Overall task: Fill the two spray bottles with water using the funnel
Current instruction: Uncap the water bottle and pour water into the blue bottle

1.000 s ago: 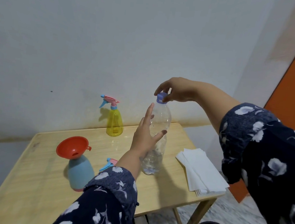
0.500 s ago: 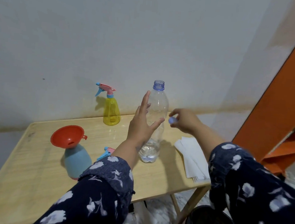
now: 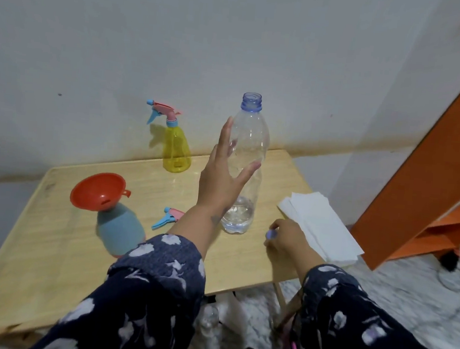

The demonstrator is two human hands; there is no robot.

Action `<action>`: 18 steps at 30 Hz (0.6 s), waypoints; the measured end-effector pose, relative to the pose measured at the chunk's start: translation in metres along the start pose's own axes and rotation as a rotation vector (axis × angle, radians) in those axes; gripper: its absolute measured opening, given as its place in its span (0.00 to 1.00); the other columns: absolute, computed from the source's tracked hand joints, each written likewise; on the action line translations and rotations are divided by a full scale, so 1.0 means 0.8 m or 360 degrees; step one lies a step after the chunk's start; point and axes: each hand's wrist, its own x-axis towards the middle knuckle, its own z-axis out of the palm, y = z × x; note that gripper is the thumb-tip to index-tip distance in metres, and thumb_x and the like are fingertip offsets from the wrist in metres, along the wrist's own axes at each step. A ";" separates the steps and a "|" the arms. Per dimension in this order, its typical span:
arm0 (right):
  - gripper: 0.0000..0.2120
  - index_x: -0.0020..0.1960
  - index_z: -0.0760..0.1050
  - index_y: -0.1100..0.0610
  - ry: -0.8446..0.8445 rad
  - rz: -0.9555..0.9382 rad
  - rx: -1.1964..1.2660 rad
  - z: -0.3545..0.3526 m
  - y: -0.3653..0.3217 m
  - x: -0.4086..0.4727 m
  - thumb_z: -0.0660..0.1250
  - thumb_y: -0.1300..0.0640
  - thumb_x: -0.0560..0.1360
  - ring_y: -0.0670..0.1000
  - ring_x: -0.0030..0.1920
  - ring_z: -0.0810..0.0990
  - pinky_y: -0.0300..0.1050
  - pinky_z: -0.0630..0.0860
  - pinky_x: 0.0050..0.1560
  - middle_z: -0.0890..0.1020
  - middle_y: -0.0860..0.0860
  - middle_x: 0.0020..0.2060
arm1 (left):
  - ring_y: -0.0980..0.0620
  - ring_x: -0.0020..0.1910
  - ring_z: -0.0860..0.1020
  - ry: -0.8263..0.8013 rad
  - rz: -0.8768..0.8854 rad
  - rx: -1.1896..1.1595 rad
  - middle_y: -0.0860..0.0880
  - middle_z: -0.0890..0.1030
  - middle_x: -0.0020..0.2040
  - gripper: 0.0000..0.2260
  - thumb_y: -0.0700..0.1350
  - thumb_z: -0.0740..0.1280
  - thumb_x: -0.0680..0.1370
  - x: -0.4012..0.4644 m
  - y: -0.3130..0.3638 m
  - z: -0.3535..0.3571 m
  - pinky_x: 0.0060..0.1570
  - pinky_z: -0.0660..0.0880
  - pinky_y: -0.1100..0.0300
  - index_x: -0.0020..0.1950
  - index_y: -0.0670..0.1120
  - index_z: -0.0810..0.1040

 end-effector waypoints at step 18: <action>0.64 0.75 0.32 0.45 0.0310 -0.0734 0.0999 -0.058 -0.114 -0.035 0.81 0.50 0.62 0.51 0.75 0.58 0.51 0.61 0.73 0.55 0.54 0.76 | 0.49 0.66 0.71 -0.0229 -0.0495 0.0224 0.49 0.71 0.69 0.21 0.50 0.61 0.81 -0.065 -0.064 -0.070 0.62 0.73 0.47 0.74 0.51 0.64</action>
